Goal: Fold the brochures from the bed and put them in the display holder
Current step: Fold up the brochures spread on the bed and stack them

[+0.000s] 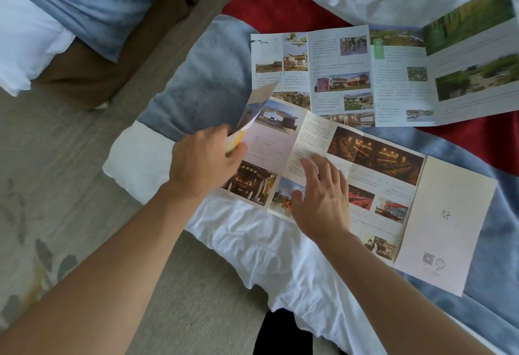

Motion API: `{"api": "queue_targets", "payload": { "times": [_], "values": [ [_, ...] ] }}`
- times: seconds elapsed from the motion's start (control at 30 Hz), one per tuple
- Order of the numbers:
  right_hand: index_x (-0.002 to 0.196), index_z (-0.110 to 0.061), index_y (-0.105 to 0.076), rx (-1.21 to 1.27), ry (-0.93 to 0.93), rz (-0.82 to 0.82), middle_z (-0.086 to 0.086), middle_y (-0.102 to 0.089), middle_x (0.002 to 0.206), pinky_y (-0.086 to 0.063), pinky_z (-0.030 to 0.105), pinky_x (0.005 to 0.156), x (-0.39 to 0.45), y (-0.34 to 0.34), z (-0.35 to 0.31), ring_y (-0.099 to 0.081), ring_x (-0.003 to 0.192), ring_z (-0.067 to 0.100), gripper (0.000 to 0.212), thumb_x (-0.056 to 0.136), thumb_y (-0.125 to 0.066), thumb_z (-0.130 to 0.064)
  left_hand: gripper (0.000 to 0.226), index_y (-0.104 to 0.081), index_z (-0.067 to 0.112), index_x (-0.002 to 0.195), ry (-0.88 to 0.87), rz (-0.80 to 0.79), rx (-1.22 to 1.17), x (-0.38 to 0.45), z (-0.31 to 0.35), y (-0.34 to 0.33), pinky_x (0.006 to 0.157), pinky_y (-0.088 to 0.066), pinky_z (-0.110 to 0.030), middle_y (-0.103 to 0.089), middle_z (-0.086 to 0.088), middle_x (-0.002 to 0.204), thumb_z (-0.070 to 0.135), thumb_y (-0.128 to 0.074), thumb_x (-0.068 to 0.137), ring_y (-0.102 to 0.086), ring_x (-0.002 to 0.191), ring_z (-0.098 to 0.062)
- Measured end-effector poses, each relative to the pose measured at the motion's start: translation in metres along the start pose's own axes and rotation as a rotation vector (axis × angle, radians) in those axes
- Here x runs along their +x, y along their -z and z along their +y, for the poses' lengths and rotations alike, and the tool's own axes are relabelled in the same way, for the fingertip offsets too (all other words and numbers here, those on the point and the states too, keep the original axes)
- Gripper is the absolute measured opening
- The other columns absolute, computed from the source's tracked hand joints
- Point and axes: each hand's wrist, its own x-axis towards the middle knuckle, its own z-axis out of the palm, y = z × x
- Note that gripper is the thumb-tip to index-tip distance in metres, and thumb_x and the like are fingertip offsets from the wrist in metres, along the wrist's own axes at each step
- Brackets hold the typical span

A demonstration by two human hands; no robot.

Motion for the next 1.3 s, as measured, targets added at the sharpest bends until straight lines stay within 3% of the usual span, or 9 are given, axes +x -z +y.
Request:
{"api": "queue_targets", "payload": {
  "times": [0.1,0.23,0.33,0.47,0.77,0.87,1.1,1.2,1.3],
  "values": [
    [0.141,-0.015,-0.046,0.008,0.006,0.005,0.008,-0.04,0.152,-0.023,0.05,0.119,-0.001,0.0,0.001,-0.029,0.145,0.028,0.059,0.086,-0.065,-0.023,0.065,-0.065,0.023,0.079,0.078,-0.106,-0.072,-0.002,0.017,-0.006,0.059,-0.052,-0.032,-0.066,0.005,0.079,0.075,-0.028,0.089,-0.063,0.069,-0.02],
    [0.143,-0.014,-0.044,-0.002,-0.024,0.015,0.015,-0.031,0.157,-0.018,0.054,0.12,-0.001,0.0,0.004,-0.022,0.148,0.034,0.064,0.086,-0.067,-0.029,0.077,-0.055,0.028,0.132,0.21,-0.319,-0.2,0.001,0.026,-0.023,0.094,-0.046,-0.047,-0.053,0.001,0.135,0.078,-0.019,0.085,-0.047,0.125,-0.024],
    [0.15,-0.017,-0.028,0.002,-0.156,-0.009,0.019,-0.012,0.164,-0.007,0.057,0.122,0.0,0.0,0.009,-0.004,0.152,0.036,0.075,0.088,-0.063,-0.041,0.063,-0.048,0.022,0.131,0.245,-0.284,-0.23,0.003,0.03,-0.032,0.089,-0.043,-0.044,-0.052,-0.003,0.128,0.067,-0.032,0.091,-0.046,0.12,-0.027],
    [0.152,-0.018,-0.02,0.125,-0.234,0.025,0.016,-0.011,0.165,-0.016,0.056,0.121,0.001,0.005,0.013,-0.01,0.151,0.033,0.07,0.093,-0.054,-0.036,0.047,-0.051,0.018,0.119,0.281,-0.284,-0.294,0.004,0.039,-0.035,0.089,-0.048,-0.046,-0.06,-0.003,0.118,0.055,-0.038,0.095,-0.053,0.11,-0.027],
    [0.145,-0.024,-0.038,0.42,-0.263,0.166,0.005,-0.047,0.146,-0.041,0.043,0.102,-0.001,0.035,0.03,-0.047,0.129,0.024,0.052,0.094,-0.039,-0.035,0.047,-0.053,0.021,0.127,0.248,-0.191,-0.508,-0.003,0.082,-0.043,0.087,-0.037,-0.027,-0.055,0.0,0.122,0.047,-0.06,0.089,-0.051,0.114,-0.018],
    [0.142,-0.025,-0.043,0.401,-0.301,0.149,0.001,-0.053,0.138,-0.041,0.036,0.093,-0.007,0.045,0.05,-0.052,0.121,0.021,0.049,0.094,-0.04,-0.037,0.058,-0.048,0.02,0.133,0.234,-0.215,-0.523,-0.005,0.107,-0.047,0.091,-0.046,-0.034,-0.053,0.0,0.128,0.05,-0.065,0.086,-0.051,0.117,-0.019],
    [0.129,-0.016,-0.06,0.369,-0.364,0.302,0.007,-0.062,0.127,-0.043,0.036,0.091,-0.028,0.068,0.112,-0.055,0.114,0.026,0.036,0.097,-0.045,-0.02,0.049,-0.053,0.025,0.124,0.215,-0.252,-0.58,-0.013,0.181,-0.061,0.081,-0.048,-0.027,-0.056,0.004,0.117,0.053,-0.064,0.084,-0.057,0.106,-0.014],
    [0.132,-0.016,-0.06,0.292,-0.412,0.345,0.006,-0.056,0.138,-0.037,0.041,0.103,-0.04,0.074,0.142,-0.048,0.125,0.028,0.039,0.094,-0.05,-0.014,0.038,-0.055,0.025,0.112,0.213,-0.26,-0.587,-0.02,0.205,-0.071,0.067,-0.043,-0.017,-0.055,0.006,0.105,0.048,-0.065,0.085,-0.056,0.094,-0.011],
    [0.14,-0.021,-0.052,0.29,-0.563,0.334,0.003,-0.042,0.152,-0.034,0.048,0.108,-0.051,0.078,0.169,-0.035,0.137,0.027,0.046,0.094,-0.05,-0.016,0.041,-0.055,0.019,0.119,0.187,-0.287,-0.526,-0.025,0.222,-0.082,0.075,-0.048,-0.026,-0.056,0.001,0.111,0.041,-0.066,0.086,-0.054,0.101,-0.017]
  ]
}}
